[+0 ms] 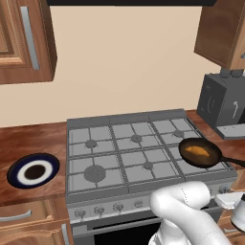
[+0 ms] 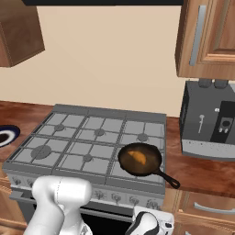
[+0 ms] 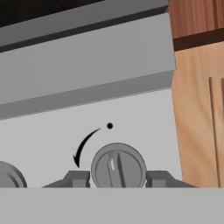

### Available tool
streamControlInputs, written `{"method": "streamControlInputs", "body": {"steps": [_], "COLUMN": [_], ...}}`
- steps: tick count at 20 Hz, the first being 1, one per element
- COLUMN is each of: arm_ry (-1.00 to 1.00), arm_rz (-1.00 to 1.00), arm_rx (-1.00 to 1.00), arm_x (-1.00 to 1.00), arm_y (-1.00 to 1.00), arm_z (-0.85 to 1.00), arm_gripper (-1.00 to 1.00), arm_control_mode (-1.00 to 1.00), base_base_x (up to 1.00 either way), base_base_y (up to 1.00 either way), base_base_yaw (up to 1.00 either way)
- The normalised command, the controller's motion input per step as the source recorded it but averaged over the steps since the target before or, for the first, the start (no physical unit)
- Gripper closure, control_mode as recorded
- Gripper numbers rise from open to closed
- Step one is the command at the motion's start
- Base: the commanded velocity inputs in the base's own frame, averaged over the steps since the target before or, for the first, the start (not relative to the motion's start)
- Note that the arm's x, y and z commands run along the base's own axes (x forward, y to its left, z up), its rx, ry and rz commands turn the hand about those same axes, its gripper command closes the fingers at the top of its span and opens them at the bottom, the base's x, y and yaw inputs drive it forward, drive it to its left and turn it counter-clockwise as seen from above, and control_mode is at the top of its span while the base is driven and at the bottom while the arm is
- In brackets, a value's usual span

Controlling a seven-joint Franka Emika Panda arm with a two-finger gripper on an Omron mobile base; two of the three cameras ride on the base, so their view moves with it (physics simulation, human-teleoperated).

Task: Pick the croissant and place it on the pan. Then turn on the stove to warm the croissant.

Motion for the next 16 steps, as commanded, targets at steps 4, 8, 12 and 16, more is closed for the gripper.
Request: {"method": "streamControlInputs", "body": {"steps": [4,8,12,16], "arm_ry": [0.00,0.00,0.00,0.00], "arm_rz": [0.01,0.04,0.00,0.01], "arm_rx": [0.00,0.00,0.00,0.00], "arm_x": [0.21,0.27,0.12,0.00], "arm_y": [0.00,-0.05,0.00,0.00], "arm_z": [0.00,0.00,0.00,0.00], "arm_gripper": [1.00,1.00,1.00,1.00], "arm_control_mode": [-1.00,-1.00,-1.00,-1.00], "base_base_x": [0.00,0.00,0.00,0.00], "base_base_y": [0.00,0.00,0.00,0.00], "base_base_yaw": [0.00,0.00,0.00,0.00]}}
